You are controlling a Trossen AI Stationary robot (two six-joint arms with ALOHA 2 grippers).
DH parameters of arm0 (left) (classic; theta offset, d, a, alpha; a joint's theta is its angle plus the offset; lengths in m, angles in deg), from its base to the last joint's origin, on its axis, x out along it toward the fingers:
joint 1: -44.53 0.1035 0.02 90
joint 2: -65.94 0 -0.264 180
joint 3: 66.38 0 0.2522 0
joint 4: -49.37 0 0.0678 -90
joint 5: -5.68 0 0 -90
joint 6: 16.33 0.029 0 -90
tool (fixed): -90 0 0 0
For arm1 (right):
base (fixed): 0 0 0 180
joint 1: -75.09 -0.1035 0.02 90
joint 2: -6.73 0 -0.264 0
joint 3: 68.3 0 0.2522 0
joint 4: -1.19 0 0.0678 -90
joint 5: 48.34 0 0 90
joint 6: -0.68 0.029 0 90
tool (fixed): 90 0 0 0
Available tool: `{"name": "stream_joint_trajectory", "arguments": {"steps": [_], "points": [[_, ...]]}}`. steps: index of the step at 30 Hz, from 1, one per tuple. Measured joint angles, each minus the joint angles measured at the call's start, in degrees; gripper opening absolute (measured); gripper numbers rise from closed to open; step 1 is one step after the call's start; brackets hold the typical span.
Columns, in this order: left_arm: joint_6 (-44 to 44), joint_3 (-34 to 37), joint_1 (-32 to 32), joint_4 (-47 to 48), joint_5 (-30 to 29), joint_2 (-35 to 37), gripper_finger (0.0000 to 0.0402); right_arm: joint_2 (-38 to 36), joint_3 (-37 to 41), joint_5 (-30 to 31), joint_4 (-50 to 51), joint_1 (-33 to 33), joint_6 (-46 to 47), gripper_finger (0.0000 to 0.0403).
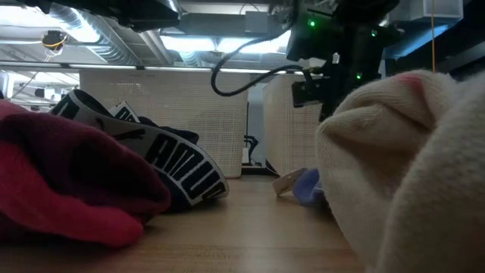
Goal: Sort clothes
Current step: Put the gray boxer into the left white laundry bin
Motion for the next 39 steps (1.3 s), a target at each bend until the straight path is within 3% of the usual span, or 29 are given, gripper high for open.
{"name": "stream_joint_trajectory", "arguments": {"steps": [6, 17, 26, 39], "points": [[0.0, 0.0, 0.0, 0.0, 0.0, 0.0, 0.0194, 0.0, 2.6, -0.3, -3.0, 0.0, -0.8, 0.0211], [0.0, 0.0, 0.0, 0.0, 0.0, 0.0, 0.0194, -0.1, 4.6, 0.4, -6.4, 0.0, -10.6, 0.0013], [0.0, 0.0, 0.0, 0.0, 0.0, 0.0, 0.0194, -0.4, 1.8, 6.3, -5.1, -0.1, -12.1, 0.0014], [0.0, 0.0, 0.0, 0.2, 0.0, 0.0, 0.0194, -0.5, -15.1, 10.9, 4.4, -0.2, -15.6, 0.0013]]}}
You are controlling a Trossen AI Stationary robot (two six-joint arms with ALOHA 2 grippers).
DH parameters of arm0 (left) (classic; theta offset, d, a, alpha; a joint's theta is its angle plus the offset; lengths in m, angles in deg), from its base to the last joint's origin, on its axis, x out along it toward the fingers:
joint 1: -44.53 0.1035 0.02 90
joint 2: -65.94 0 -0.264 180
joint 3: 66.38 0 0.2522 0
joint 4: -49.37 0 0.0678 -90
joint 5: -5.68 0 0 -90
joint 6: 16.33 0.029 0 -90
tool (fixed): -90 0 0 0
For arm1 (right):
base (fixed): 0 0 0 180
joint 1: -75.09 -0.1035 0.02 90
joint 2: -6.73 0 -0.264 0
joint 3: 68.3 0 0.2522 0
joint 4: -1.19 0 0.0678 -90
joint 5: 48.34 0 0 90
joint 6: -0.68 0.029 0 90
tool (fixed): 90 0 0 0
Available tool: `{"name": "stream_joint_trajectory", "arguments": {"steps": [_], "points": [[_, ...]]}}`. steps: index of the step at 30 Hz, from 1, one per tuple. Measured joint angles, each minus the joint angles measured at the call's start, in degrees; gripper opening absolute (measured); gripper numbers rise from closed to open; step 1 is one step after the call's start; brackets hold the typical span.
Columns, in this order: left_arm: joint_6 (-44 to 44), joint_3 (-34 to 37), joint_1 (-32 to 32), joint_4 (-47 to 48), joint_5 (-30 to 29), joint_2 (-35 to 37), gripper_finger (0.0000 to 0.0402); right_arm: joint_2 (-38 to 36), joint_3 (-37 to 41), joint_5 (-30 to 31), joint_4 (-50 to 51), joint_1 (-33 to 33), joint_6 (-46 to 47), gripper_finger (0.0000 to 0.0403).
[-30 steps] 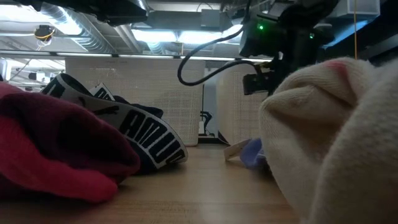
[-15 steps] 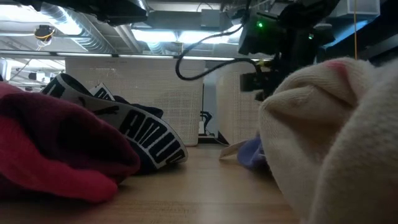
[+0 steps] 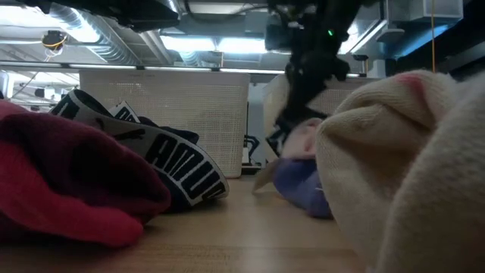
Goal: Sort clothes
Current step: Put the gray boxer into the left white laundry bin
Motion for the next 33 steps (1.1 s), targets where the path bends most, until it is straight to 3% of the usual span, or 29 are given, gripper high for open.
{"name": "stream_joint_trajectory", "arguments": {"steps": [14, 25, 33], "points": [[0.0, 0.0, 0.0, 0.0, 0.0, 0.0, 0.0194, 0.0, -17.2, 4.1, 5.4, 0.0, -5.9, 0.0014], [0.0, 0.0, 0.0, 0.0, 0.0, 0.0, 0.0194, -0.1, -29.7, 12.9, 12.2, 0.0, -7.5, 0.0014], [0.0, 0.0, 0.0, 0.0, 0.0, 0.0, 0.0194, -0.1, -36.2, 15.3, 13.3, 0.0, -10.3, 0.0014]]}}
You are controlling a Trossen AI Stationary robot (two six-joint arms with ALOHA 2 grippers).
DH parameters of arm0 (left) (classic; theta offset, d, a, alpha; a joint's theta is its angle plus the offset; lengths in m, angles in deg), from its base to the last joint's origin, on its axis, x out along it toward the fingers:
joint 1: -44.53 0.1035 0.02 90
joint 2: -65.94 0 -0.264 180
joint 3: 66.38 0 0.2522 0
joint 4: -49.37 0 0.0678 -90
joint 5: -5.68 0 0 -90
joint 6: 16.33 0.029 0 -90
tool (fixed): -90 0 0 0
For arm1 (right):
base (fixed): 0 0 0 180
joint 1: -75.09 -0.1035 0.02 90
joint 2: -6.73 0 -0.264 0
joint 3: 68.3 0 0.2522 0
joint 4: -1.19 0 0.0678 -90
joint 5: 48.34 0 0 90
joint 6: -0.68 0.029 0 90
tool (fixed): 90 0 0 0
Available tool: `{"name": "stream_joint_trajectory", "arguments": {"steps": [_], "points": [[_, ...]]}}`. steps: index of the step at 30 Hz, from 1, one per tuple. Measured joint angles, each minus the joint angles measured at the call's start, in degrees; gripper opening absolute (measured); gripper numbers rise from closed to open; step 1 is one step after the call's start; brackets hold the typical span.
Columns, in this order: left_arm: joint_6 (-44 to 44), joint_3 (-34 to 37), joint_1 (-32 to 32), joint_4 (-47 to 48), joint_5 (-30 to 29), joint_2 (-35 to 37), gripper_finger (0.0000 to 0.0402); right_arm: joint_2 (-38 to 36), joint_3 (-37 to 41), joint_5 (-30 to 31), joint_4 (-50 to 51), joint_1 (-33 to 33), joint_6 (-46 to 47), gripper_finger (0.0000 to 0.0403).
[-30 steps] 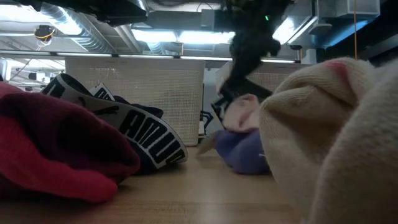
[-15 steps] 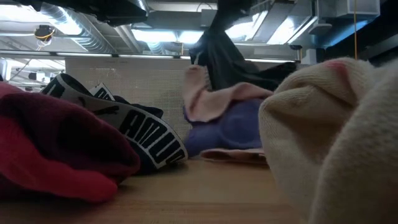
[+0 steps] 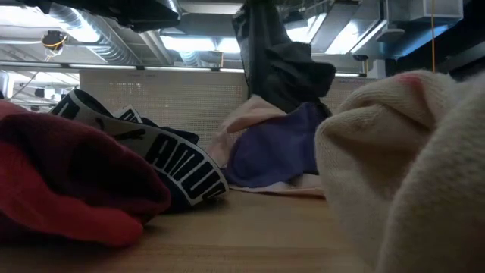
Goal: Sort clothes
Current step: Put the gray boxer into the left white laundry bin
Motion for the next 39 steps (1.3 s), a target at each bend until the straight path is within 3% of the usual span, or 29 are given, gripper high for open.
{"name": "stream_joint_trajectory", "arguments": {"steps": [15, 27, 32, 39], "points": [[0.0, 0.0, 0.0, 0.0, 0.0, 0.0, 0.0194, 0.0, -12.0, 7.3, -2.7, 0.0, -8.5, 0.0014], [0.0, 0.0, 0.0, 0.0, 0.0, 0.0, 0.0194, 0.0, -14.4, 8.9, -23.7, 0.5, -26.3, 0.0014], [0.0, 0.0, 0.0, 0.0, 0.0, 0.0, 0.0194, 0.0, -14.4, 3.0, -34.8, 2.8, -31.7, 0.0014], [0.0, 0.0, 0.0, 0.0, 0.0, 0.0, 0.0194, 1.1, -14.4, -11.0, -45.5, 10.7, -31.1, 0.0014]]}}
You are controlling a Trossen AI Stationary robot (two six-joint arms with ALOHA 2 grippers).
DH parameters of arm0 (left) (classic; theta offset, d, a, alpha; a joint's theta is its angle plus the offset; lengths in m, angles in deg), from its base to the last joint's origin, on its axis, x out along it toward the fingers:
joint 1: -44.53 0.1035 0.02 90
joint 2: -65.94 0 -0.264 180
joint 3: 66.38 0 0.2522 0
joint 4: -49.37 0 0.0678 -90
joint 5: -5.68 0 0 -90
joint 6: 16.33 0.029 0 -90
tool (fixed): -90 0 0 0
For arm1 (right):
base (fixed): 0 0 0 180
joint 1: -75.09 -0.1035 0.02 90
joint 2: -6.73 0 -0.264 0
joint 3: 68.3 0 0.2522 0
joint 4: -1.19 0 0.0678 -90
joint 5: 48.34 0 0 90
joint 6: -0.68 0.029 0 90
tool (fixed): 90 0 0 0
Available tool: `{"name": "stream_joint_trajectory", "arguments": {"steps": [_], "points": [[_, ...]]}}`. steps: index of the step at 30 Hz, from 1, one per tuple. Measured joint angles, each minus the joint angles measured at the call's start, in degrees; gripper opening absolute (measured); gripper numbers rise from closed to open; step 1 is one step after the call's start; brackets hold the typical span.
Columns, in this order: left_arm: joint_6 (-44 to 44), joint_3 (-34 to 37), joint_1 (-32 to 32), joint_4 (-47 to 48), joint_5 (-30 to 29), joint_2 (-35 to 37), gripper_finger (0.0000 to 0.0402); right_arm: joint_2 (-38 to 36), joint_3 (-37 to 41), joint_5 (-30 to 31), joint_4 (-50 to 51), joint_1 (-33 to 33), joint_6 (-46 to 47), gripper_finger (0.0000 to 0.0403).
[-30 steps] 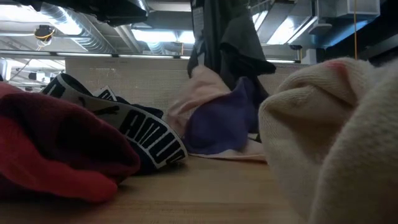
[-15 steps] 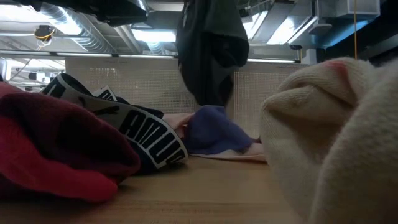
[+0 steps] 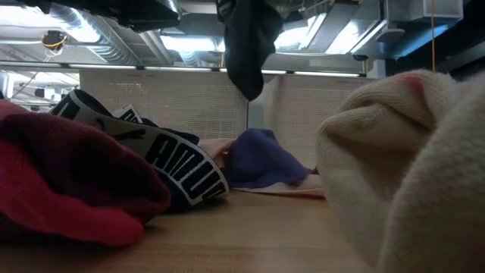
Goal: Sort clothes
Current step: Put the gray boxer into the left white laundry bin
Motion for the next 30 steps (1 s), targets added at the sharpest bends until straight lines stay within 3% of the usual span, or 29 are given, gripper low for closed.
{"name": "stream_joint_trajectory", "arguments": {"steps": [12, 18, 22, 30], "points": [[0.4, 0.0, 0.0, 0.0, 0.0, 0.0, 0.0194, 10.0, 0.1, -16.4, -27.3, 11.1, 6.2, 0.0014], [0.4, 0.0, 0.0, 0.0, 0.0, 0.0, 0.0194, 16.2, 0.1, -18.5, -39.2, 13.0, 6.0, 0.0014], [0.4, 0.0, 0.0, 0.1, 0.0, 0.0, 0.0194, 18.9, 0.1, -18.5, -34.9, 14.0, 6.2, 0.0014], [1.3, 0.0, 0.0, 1.4, 0.0, 0.1, 0.0194, 21.6, 0.1, -13.6, -14.6, 14.2, 6.1, 0.0014]]}}
